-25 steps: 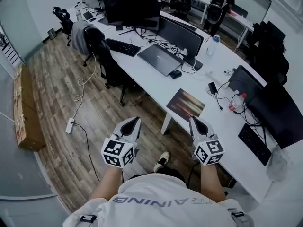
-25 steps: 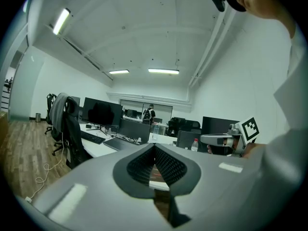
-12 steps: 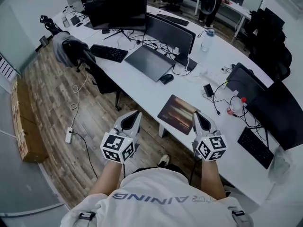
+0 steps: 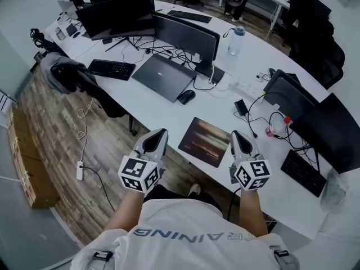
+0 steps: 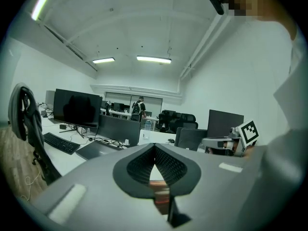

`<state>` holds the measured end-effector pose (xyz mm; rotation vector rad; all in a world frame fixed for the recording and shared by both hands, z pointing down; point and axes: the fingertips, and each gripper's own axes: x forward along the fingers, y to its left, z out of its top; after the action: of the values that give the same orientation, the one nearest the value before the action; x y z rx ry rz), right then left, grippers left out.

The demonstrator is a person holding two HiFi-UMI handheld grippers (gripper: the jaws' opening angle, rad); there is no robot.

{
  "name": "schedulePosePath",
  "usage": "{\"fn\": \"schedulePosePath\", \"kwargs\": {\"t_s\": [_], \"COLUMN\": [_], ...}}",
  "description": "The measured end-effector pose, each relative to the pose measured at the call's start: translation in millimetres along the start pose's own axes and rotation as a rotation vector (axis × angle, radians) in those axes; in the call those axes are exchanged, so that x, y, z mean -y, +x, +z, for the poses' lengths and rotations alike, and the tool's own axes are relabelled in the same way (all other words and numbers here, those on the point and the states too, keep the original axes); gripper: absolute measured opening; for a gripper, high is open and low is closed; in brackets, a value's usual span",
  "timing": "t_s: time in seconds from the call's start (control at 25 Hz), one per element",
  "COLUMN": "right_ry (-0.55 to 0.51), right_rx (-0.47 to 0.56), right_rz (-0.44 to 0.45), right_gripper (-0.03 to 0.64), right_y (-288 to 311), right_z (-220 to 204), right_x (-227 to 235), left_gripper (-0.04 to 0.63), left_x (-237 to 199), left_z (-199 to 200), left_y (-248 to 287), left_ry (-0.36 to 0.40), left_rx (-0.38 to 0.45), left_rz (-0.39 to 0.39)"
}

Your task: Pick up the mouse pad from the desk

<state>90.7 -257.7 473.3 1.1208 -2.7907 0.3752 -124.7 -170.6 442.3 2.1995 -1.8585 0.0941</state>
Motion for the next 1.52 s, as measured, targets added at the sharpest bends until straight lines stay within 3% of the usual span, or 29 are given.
{"fn": "schedulePosePath", "kwargs": {"t_s": [0.28, 0.64, 0.96, 1.16, 1.2, 1.32, 1.52], "right_ry": [0.069, 0.079, 0.094, 0.111, 0.11, 0.083, 0.038], "right_rx": [0.016, 0.01, 0.005, -0.082, -0.116, -0.258, -0.533], "right_rz": [-0.283, -0.507, -0.546, -0.509, -0.494, -0.442, -0.347], "right_gripper": [0.012, 0.012, 0.014, 0.026, 0.094, 0.197, 0.312], "right_y": [-0.8, -0.6, -19.0, -12.9, -9.8, 3.2, 25.5], "right_z": [0.4, 7.1, 1.4, -16.4, -23.0, -56.0, -140.5], "right_x": [33.3, 9.5, 28.5, 48.6, 50.5, 52.9, 47.6], "left_gripper": [0.0, 0.0, 0.0, 0.0, 0.0, 0.0, 0.0], "left_x": [-14.0, -42.1, -19.3, -8.6, -6.3, -1.9, -8.0], "left_z": [6.3, 21.3, 20.4, 15.0, 13.7, 7.7, -3.9], "left_y": [52.1, 98.8, 107.6, 111.7, 111.4, 110.2, 103.9], "left_ry": [0.004, 0.031, 0.048, 0.044, 0.043, 0.041, 0.033], "left_rx": [-0.032, -0.076, -0.09, -0.114, -0.118, -0.134, -0.162], "left_rz": [-0.184, -0.4, -0.44, -0.404, -0.399, -0.384, -0.342]}}
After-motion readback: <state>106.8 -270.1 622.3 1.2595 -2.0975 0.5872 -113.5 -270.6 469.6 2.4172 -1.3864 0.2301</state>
